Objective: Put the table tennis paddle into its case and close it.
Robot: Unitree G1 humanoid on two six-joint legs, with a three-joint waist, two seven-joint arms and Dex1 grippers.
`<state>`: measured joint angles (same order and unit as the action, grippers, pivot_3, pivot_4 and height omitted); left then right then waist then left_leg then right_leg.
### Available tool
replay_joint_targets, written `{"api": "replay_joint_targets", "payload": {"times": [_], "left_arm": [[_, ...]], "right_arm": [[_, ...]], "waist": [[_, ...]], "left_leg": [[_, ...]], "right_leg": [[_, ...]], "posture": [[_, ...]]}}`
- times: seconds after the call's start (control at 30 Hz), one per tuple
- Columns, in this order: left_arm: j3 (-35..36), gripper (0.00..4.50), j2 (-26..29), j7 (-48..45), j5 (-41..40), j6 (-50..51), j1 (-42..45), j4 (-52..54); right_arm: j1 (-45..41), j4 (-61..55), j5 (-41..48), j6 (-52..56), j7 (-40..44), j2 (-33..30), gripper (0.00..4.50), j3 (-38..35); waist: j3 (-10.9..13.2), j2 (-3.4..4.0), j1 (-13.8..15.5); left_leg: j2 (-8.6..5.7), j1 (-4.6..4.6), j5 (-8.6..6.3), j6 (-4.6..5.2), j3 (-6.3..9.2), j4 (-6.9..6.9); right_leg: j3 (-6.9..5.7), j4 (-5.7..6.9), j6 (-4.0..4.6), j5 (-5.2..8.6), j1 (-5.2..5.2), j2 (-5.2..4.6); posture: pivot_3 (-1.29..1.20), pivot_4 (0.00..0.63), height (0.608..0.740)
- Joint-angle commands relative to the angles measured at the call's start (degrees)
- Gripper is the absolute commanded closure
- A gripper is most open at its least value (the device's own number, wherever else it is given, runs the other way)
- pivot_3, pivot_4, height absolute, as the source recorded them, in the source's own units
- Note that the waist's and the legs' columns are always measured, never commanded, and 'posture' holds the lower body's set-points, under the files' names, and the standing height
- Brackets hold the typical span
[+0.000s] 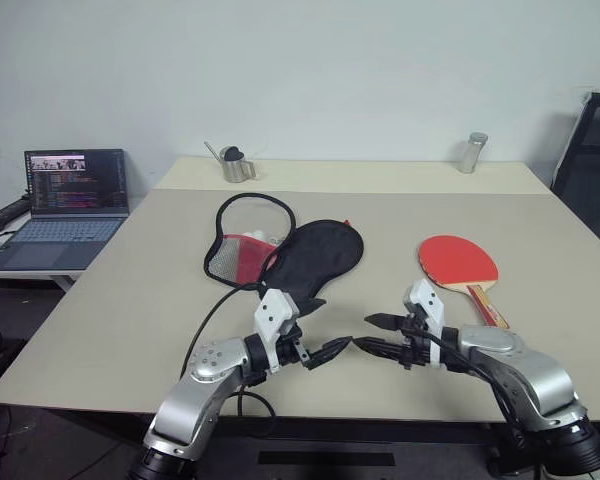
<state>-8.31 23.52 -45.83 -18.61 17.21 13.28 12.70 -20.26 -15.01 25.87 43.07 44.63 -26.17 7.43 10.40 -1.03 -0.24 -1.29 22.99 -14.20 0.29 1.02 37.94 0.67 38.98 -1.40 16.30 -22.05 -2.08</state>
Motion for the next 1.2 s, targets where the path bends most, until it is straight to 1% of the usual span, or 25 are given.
{"api": "replay_joint_targets", "payload": {"times": [0.03, 0.13, 0.2, 0.33, 0.43, 0.5, 0.6, 0.73, 0.9, 1.03, 1.13, 1.2], "left_arm": [[3.89, 0.00, 2.40, -2.74, -2.53, -1.35, 2.61, -0.09], [7.61, 0.00, 4.76, -3.61, -3.77, -1.58, 3.85, -1.95], [9.23, 0.00, 6.38, -3.84, -2.89, -2.77, 5.06, -4.49], [13.38, 0.00, 9.61, -4.52, -2.72, -5.64, 6.95, -9.77], [15.05, 0.00, 10.96, -4.30, -1.76, -8.20, 9.23, -14.30], [15.80, 0.00, 11.86, -5.06, -2.00, -8.82, 9.94, -15.76], [17.00, 0.00, 13.02, -5.51, -2.45, -8.70, 10.18, -16.33], [18.57, 0.00, 14.79, -5.24, -2.88, -7.49, 10.30, -16.39], [19.47, 0.00, 17.13, -6.53, -4.35, -4.40, 10.17, -15.47], [19.93, 0.00, 18.72, -7.02, -4.52, -3.43, 10.84, -16.29], [20.34, 0.00, 19.83, -7.07, -3.97, -3.91, 11.82, -17.92], [20.44, 0.00, 20.33, -7.40, -4.13, -3.88, 12.22, -18.57]], "right_arm": [[-4.13, 0.05, 1.41, 1.66, -4.31, 5.01, 1.39, -0.32], [-7.13, 1.94, 0.81, 2.46, -6.26, 7.83, 1.39, -0.37], [-8.61, 3.99, 0.27, 1.62, -6.77, 8.53, 1.39, -0.78], [-10.31, 5.63, -0.64, 0.61, -7.48, 9.92, 1.39, 0.75], [-12.19, 8.43, -1.58, 0.02, -8.06, 10.92, 1.39, 1.26], [-13.61, 10.14, -2.02, 1.61, -9.59, 12.16, 1.39, 1.37], [-16.25, 13.38, -2.82, 4.82, -12.36, 14.42, 1.39, 1.60], [-20.93, 20.71, -4.11, 6.99, -17.05, 18.39, 1.39, 0.15], [-26.36, 31.53, -6.09, 5.76, -23.34, 22.92, 1.39, -3.07], [-27.91, 36.56, -8.23, 3.76, -26.36, 24.50, 1.39, -4.00], [-27.76, 36.85, -9.08, 3.37, -26.93, 24.89, 0.79, -3.93], [-27.22, 35.40, -8.91, 4.42, -26.61, 24.79, 0.11, -3.96]], "waist": [[0.01, -0.01, -0.14], [0.01, -0.01, -0.15], [0.01, -0.01, -0.13], [0.01, -0.02, -0.07], [0.02, -0.03, -0.09], [0.02, -0.03, -0.14], [0.02, -0.03, -0.28], [0.02, -0.03, -0.53], [0.02, -0.03, -1.13], [0.02, -0.03, -1.25], [0.03, -0.03, -1.40], [0.03, -0.03, -1.54]], "left_leg": [[0.00, 0.00, 0.00, 0.00, 0.00, 0.00], [0.00, 0.00, 0.00, 0.00, -0.01, -0.01], [-0.01, 0.01, 0.00, 0.00, -0.01, -0.02], [-0.01, 0.02, 0.00, 0.00, 0.00, -0.03], [-0.01, 0.03, 0.00, 0.00, -0.01, -0.04], [-0.01, 0.03, 0.00, 0.00, -0.01, -0.05], [-0.01, 0.03, 0.00, 0.00, -0.03, -0.08], [0.00, 0.06, 0.00, -0.01, -0.03, -0.12], [-0.01, 0.06, 0.00, -0.01, -0.03, -0.13], [-0.02, 0.07, -0.01, -0.01, -0.04, -0.15], [-0.01, 0.08, -0.01, -0.01, -0.04, -0.17], [-0.01, 0.08, -0.01, -0.01, -0.04, -0.18]], "right_leg": [[0.00, 0.00, 0.00, 0.00, -0.01, 0.00], [0.01, 0.01, 0.00, 0.00, -0.02, 0.00], [0.01, -0.01, 0.00, 0.00, -0.04, -0.01], [-0.01, -0.01, 0.00, 0.00, -0.07, -0.01], [-0.01, 0.00, 0.00, 0.00, -0.10, -0.02], [-0.01, 0.00, 0.00, 0.00, -0.11, -0.02], [0.02, 0.00, 0.01, 0.00, -0.16, -0.02], [0.02, 0.01, 0.01, -0.01, -0.22, -0.02], [0.02, 0.02, 0.02, -0.01, -0.24, -0.04], [0.02, 0.00, 0.02, -0.01, -0.24, -0.05], [0.02, 0.01, 0.02, -0.01, -0.25, -0.05], [0.02, 0.01, 0.02, -0.01, -0.26, -0.05]], "posture": [[0.00, 0.150, 0.740], [0.00, 0.150, 0.740], [0.00, 0.150, 0.740], [0.00, 0.150, 0.740], [0.00, 0.150, 0.740], [0.00, 0.150, 0.740], [0.00, 0.150, 0.740], [0.00, 0.150, 0.740], [0.00, 0.150, 0.740], [0.00, 0.150, 0.740], [0.00, 0.150, 0.740], [0.00, 0.150, 0.740]]}}
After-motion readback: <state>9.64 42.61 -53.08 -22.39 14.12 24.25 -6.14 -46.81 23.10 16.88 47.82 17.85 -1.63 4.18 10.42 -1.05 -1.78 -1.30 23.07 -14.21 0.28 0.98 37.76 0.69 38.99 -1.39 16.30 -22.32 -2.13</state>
